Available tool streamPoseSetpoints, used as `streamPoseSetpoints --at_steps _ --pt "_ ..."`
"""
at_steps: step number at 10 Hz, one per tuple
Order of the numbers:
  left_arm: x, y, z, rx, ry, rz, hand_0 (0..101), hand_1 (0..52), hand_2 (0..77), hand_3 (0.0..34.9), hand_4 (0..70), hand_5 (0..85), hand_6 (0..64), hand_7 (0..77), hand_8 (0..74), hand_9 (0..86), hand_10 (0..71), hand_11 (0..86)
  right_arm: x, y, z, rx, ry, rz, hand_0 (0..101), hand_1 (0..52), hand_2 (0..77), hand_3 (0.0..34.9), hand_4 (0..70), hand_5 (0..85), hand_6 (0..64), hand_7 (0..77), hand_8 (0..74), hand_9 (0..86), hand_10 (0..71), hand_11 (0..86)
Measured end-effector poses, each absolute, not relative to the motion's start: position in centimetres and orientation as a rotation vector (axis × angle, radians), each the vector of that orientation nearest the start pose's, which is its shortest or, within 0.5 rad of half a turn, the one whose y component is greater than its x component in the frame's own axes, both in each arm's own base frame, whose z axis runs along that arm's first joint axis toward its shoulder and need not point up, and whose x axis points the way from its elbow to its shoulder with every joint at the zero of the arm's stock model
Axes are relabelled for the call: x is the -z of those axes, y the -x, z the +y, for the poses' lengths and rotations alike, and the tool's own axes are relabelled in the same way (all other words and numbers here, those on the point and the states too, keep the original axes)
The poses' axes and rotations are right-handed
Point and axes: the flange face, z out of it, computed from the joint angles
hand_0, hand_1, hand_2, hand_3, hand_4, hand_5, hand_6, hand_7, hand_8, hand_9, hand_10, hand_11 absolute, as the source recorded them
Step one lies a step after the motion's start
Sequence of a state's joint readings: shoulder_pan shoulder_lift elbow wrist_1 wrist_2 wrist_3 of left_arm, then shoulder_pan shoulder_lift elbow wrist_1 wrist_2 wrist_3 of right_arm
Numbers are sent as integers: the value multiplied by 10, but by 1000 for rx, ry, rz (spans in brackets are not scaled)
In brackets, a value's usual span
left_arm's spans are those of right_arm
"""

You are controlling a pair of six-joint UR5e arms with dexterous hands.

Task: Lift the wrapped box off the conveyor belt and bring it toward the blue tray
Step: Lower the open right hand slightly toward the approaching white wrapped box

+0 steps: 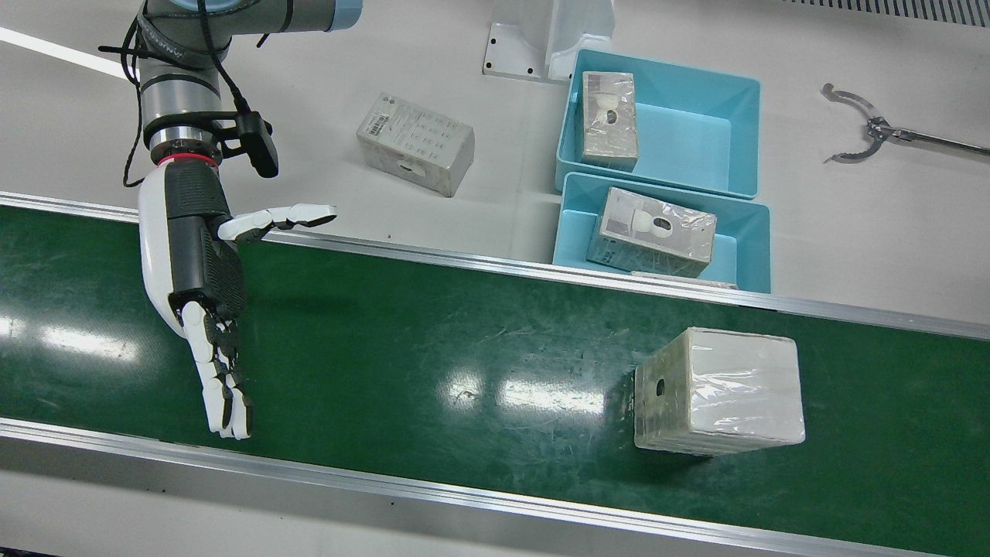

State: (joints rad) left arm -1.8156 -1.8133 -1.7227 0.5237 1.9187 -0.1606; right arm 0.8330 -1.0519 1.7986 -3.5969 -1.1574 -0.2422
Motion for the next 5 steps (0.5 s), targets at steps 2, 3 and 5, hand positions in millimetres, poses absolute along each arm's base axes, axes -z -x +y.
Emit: streamPoseSetpoints --at_steps 2,3,5 --pt "-535 228 -504 2407 330 2107 0 0 11 0 0 11 0 0 0 0 0 0 -335 285 -572 2037 -253 2714 414 104 114 0 11 5 0 5 27 38 11 27" --pt "-535 228 -504 2407 330 2107 0 0 5 0 0 11 0 5 0 0 5 0 -335 286 -572 2038 -253 2714 422 98 125 0 27 5 0 5 27 38 11 33" --pt "-535 228 -504 2407 330 2107 0 0 11 0 0 11 0 0 0 0 0 0 -335 286 -572 2038 -253 2714 422 98 125 0 27 5 0 5 27 38 5 33"
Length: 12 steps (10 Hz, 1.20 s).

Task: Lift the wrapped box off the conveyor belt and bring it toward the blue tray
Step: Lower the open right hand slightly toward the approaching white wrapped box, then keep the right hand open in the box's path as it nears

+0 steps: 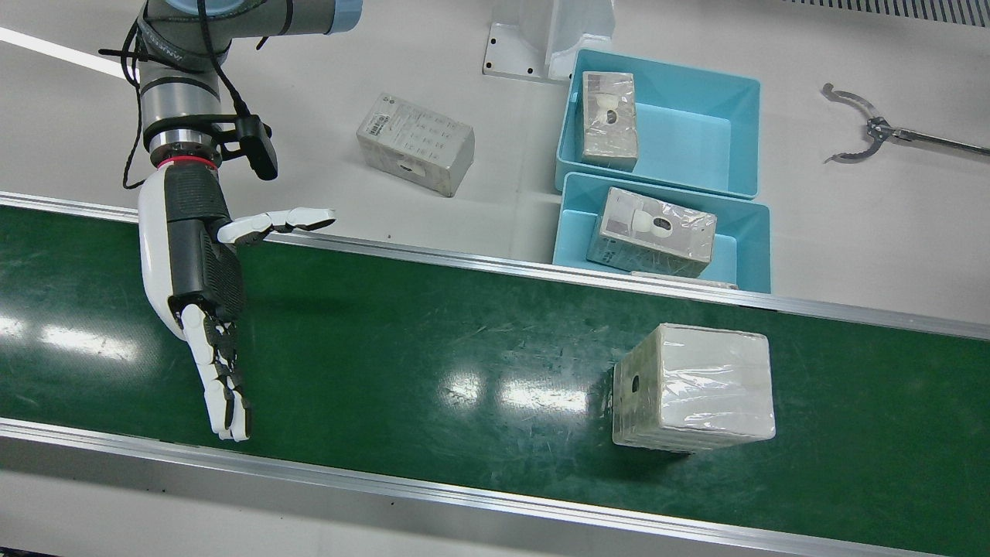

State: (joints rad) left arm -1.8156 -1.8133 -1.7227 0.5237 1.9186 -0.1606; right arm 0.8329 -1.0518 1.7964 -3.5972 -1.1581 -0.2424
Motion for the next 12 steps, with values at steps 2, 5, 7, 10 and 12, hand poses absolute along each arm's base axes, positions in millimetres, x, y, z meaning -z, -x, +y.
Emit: streamPoseSetpoints --at_steps 2,5,7,10,12 --pt "-535 228 -504 2407 330 2107 0 0 11 0 0 11 0 0 0 0 0 0 -335 286 -572 2038 -254 2714 465 153 147 0 38 5 0 5 27 38 11 33" --pt "-535 228 -504 2406 330 2107 0 0 11 0 0 11 0 5 0 0 5 0 -335 288 -573 2040 -254 2714 464 153 153 0 38 5 0 5 27 33 11 33" --pt "-535 228 -504 2406 330 2107 0 0 5 0 0 11 0 0 0 0 0 0 -334 289 -574 2040 -254 2714 464 153 153 0 38 5 0 5 27 33 11 33" --pt "-535 228 -504 2407 330 2107 0 0 11 0 0 11 0 0 0 0 0 0 -334 290 -576 2043 -253 2713 465 153 158 0 38 5 0 5 27 33 11 33" --pt "-535 228 -504 2406 330 2107 0 0 5 0 0 11 0 0 0 0 5 0 -332 292 -577 2041 -252 2714 465 147 153 0 38 5 0 5 27 33 11 33"
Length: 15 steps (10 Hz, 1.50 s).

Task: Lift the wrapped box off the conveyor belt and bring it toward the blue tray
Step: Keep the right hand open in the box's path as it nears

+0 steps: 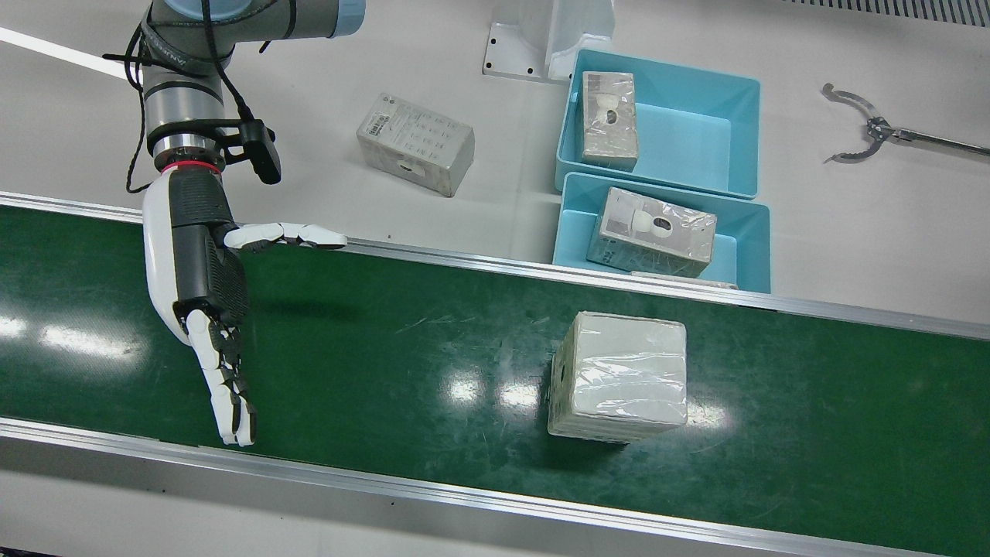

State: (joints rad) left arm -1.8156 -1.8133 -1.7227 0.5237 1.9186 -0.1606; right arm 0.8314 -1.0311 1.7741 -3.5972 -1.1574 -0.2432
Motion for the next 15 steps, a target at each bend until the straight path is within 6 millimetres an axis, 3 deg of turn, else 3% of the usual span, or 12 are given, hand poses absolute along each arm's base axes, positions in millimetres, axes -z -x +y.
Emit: streamPoseSetpoints --at_steps 15 --pt "-535 228 -504 2406 330 2107 0 0 11 0 0 11 0 0 0 0 5 0 -329 299 -580 2045 -258 2716 466 142 153 0 44 22 0 5 27 33 5 33"
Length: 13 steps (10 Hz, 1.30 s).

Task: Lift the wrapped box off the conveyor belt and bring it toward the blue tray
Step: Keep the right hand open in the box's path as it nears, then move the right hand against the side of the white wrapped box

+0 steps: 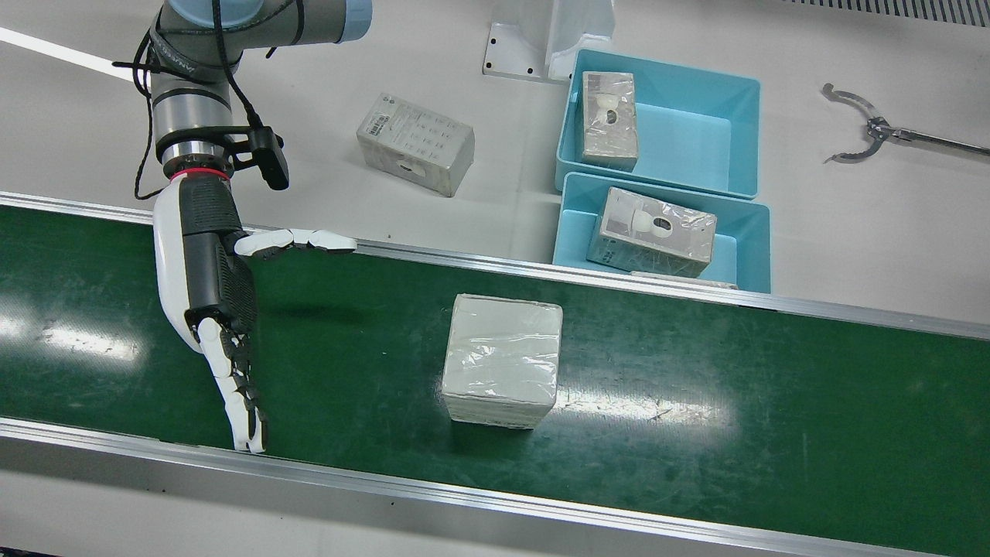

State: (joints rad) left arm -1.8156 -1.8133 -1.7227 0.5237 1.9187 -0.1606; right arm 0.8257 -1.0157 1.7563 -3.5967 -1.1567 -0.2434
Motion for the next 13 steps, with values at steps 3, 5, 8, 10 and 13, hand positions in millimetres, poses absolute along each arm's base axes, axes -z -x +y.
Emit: streamPoseSetpoints --at_steps 3,5,8,10,13 --pt "-535 228 -504 2406 330 2107 0 0 11 0 0 11 0 5 0 0 0 0 -329 301 -581 2046 -260 2716 465 142 153 0 44 22 0 5 27 33 11 33" --pt "-535 228 -504 2406 330 2107 0 0 5 0 0 11 0 0 0 0 0 0 -329 303 -582 2048 -260 2716 465 142 153 0 44 22 0 5 27 33 5 33" --pt "-535 228 -504 2406 330 2107 0 0 11 0 0 11 0 0 0 0 0 0 -332 309 -585 2048 -265 2718 465 142 153 0 44 22 0 5 27 33 11 33" --pt "-535 228 -504 2406 330 2107 0 0 11 0 0 11 0 0 0 0 0 0 -331 314 -587 2046 -271 2721 465 142 153 0 44 22 0 5 27 33 11 33" --pt "-535 228 -504 2406 330 2107 0 0 5 0 0 11 0 5 0 0 0 0 -333 320 -588 2056 -273 2720 465 142 153 0 44 22 0 5 27 33 11 33"
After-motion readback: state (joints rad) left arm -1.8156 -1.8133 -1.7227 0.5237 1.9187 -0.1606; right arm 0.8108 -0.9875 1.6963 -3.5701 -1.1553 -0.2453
